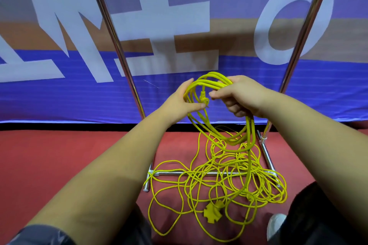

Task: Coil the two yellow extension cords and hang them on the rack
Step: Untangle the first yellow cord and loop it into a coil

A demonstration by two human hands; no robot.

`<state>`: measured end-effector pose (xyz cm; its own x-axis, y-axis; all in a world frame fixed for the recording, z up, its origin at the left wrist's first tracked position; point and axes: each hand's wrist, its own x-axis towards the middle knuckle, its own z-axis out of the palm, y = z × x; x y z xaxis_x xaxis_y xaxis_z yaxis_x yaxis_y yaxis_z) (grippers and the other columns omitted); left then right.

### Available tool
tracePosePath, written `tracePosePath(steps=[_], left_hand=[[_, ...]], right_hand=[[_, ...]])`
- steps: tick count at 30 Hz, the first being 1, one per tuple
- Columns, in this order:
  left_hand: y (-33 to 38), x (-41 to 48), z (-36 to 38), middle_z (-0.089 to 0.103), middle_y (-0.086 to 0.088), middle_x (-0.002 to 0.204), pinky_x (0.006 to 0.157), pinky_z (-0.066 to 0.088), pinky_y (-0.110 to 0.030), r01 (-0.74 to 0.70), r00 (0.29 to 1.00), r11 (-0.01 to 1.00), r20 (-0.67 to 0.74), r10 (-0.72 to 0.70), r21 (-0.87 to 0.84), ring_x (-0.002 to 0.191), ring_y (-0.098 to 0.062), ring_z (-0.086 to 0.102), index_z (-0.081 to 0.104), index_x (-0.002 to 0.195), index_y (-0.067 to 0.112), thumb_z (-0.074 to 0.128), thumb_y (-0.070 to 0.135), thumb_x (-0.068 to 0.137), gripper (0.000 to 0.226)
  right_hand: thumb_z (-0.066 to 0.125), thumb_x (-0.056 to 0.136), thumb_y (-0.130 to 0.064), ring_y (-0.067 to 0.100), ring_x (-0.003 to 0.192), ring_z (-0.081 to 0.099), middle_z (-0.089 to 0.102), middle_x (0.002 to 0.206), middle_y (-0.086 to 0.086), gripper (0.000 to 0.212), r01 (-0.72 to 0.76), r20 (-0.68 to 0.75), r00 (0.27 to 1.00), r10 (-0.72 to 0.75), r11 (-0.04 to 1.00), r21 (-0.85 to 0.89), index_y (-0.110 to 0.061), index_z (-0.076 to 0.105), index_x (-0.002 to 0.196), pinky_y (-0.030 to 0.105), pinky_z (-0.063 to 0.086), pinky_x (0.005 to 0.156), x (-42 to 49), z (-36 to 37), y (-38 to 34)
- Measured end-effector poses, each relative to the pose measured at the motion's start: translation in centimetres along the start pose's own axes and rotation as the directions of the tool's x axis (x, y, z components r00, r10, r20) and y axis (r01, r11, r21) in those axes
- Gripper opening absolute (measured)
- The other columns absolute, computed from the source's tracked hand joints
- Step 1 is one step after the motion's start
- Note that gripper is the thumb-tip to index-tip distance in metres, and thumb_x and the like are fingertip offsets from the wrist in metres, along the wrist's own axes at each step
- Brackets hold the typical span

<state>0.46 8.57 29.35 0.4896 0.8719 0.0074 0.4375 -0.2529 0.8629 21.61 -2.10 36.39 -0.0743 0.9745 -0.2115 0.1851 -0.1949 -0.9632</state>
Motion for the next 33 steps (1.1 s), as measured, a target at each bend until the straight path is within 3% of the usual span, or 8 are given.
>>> tracePosePath(steps=[3, 5, 7, 14, 18, 24, 30, 33], left_hand=[[1.4, 0.0, -0.4, 0.073, 0.000, 0.121, 0.087, 0.059, -0.034, -0.074, 0.997, 0.979, 0.008, 0.077, -0.189, 0.104, -0.008, 0.072, 0.060, 0.139, 0.025, 0.080, 0.008, 0.085, 0.060], [2.2, -0.4, -0.5, 0.072, -0.005, 0.098, 0.078, 0.058, -0.031, -0.078, 0.996, 0.986, 0.034, 0.085, -0.150, 0.089, -0.009, 0.074, 0.068, 0.116, 0.007, 0.069, 0.007, 0.096, 0.020], [2.3, -0.6, -0.5, 0.065, -0.005, 0.082, 0.076, 0.057, -0.039, -0.063, 0.996, 0.991, 0.054, 0.070, -0.115, 0.079, -0.017, 0.074, 0.066, 0.099, 0.011, 0.065, 0.015, 0.101, 0.005], [3.5, -0.5, 0.3, 0.056, 0.004, 0.067, 0.075, 0.058, -0.048, -0.104, 0.992, 0.990, 0.080, 0.096, 0.094, 0.063, -0.019, 0.060, 0.062, 0.085, 0.027, 0.056, 0.014, 0.093, 0.017], [4.1, -0.7, 1.3, 0.068, -0.011, 0.078, 0.065, 0.059, -0.040, -0.088, 0.995, 0.975, 0.064, 0.077, 0.205, 0.064, -0.018, 0.066, 0.063, 0.089, 0.029, 0.050, 0.006, 0.084, 0.026], [3.4, -0.3, 1.9, 0.072, 0.000, 0.073, 0.065, 0.056, -0.032, -0.026, 1.000, 0.974, -0.007, 0.028, 0.225, 0.064, -0.013, 0.067, 0.065, 0.082, 0.027, 0.061, 0.011, 0.083, 0.016], [3.1, -0.4, 2.4, 0.055, 0.005, 0.064, 0.057, 0.043, -0.029, -0.035, 0.999, 0.964, -0.002, 0.036, 0.264, 0.054, -0.008, 0.047, 0.054, 0.078, 0.016, 0.065, 0.025, 0.090, 0.018], [3.1, -0.2, 2.5, 0.065, 0.004, 0.070, 0.059, 0.049, -0.031, -0.011, 1.000, 0.958, -0.016, 0.016, 0.285, 0.059, -0.012, 0.058, 0.056, 0.083, 0.019, 0.068, 0.035, 0.090, 0.021]], right_hand=[[0.074, 0.097, -0.018, 0.018, 0.055, 0.013, 0.021, 0.064, 0.002, 0.021, -0.005, 0.105, 0.995, 0.003, 1.000, 0.021, -0.022, 0.063, 0.079, 0.029, 0.012, 0.052, -0.4, 0.0, -0.2], [0.073, 0.097, -0.017, 0.018, 0.054, 0.014, 0.022, 0.063, 0.002, 0.017, -0.005, 0.144, 0.990, 0.003, 1.000, 0.017, -0.020, 0.065, 0.082, 0.027, 0.015, 0.050, -0.5, 0.0, 0.0], [0.073, 0.097, -0.016, 0.019, 0.050, 0.025, 0.027, 0.059, 0.003, 0.012, -0.003, 0.156, 0.988, 0.009, 0.999, -0.044, -0.015, 0.064, 0.089, 0.026, 0.029, 0.047, -0.6, 0.0, 0.3], [0.078, 0.093, -0.016, 0.027, 0.054, 0.058, 0.062, 0.074, 0.010, 0.018, 0.007, 0.125, 0.992, 0.008, 0.993, -0.119, -0.008, 0.064, 0.102, 0.051, 0.062, 0.066, -0.2, -0.7, 0.8], [0.081, 0.092, -0.021, 0.021, 0.045, 0.044, 0.053, 0.068, 0.006, 0.022, -0.001, 0.059, 0.998, 0.013, 0.980, -0.199, -0.007, 0.065, 0.100, 0.034, 0.050, 0.048, 0.2, 0.1, 1.0], [0.075, 0.098, -0.032, 0.017, 0.047, 0.030, 0.039, 0.059, -0.001, 0.029, -0.061, 0.001, 0.998, 0.061, 0.989, -0.132, -0.003, 0.070, 0.101, 0.026, 0.030, 0.046, 0.6, 0.2, 0.9], [0.074, 0.098, -0.027, 0.016, 0.045, 0.032, 0.036, 0.061, 0.001, 0.019, -0.170, 0.141, 0.975, 0.172, 0.985, -0.027, -0.014, 0.062, 0.105, 0.026, 0.036, 0.047, -0.1, -0.2, 0.7], [0.071, 0.100, -0.026, 0.015, 0.046, 0.029, 0.034, 0.062, -0.001, 0.013, -0.178, 0.122, 0.976, 0.181, 0.984, -0.029, -0.017, 0.062, 0.103, 0.026, 0.036, 0.048, 0.2, -0.2, 0.6]])
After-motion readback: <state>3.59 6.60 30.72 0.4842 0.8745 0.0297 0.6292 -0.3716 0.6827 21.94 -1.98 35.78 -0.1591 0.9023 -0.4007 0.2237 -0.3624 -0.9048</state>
